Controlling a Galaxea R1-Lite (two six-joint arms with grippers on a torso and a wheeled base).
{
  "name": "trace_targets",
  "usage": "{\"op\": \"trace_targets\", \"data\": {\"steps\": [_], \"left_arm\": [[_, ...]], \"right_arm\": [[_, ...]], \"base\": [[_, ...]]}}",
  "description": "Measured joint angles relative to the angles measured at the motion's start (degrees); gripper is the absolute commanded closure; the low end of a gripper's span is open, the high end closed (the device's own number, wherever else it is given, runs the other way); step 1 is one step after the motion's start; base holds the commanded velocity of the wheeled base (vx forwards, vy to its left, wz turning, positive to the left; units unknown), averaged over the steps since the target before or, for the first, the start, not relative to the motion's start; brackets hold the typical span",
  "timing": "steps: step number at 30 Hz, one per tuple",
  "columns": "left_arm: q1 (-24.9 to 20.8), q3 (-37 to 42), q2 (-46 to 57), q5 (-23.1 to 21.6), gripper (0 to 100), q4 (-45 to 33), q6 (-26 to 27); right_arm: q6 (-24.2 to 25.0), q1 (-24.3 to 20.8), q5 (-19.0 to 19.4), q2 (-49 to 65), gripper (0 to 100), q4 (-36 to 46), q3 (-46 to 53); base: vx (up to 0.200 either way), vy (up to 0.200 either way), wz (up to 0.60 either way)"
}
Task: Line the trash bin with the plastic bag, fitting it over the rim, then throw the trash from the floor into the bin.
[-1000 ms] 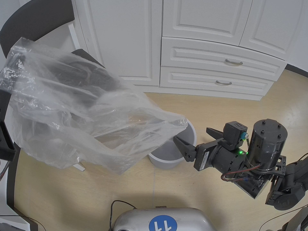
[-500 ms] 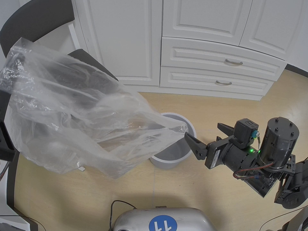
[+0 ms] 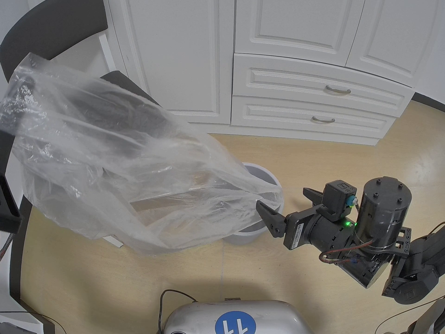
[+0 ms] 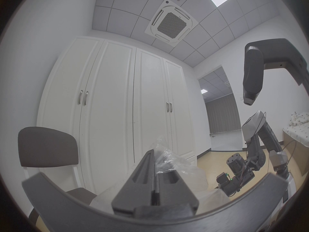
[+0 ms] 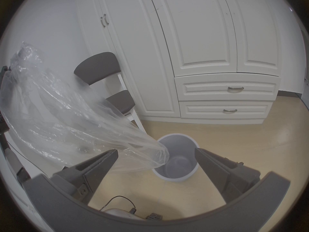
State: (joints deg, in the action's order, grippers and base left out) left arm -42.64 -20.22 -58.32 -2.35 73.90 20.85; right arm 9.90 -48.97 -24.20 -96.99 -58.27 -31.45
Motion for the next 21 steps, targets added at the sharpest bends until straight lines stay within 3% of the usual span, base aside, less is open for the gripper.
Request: {"op": "trace_targets", "data": {"steps": [12, 21], "left_arm": [[0.0, -0.3, 0.0, -1.2, 100, 0.5, -0.3], [0.0, -0.2, 0.4, -2.8, 100, 1.2, -0.4]], "right_arm": [[6.6, 0.5, 3.3, -3.9, 0, -0.2, -2.9], [14.8, 2.9, 8.9, -7.3, 0, -0.4, -6.8]], "base": [[0.0, 0.0, 0.0], [0.0, 0.0, 0.0]]}}
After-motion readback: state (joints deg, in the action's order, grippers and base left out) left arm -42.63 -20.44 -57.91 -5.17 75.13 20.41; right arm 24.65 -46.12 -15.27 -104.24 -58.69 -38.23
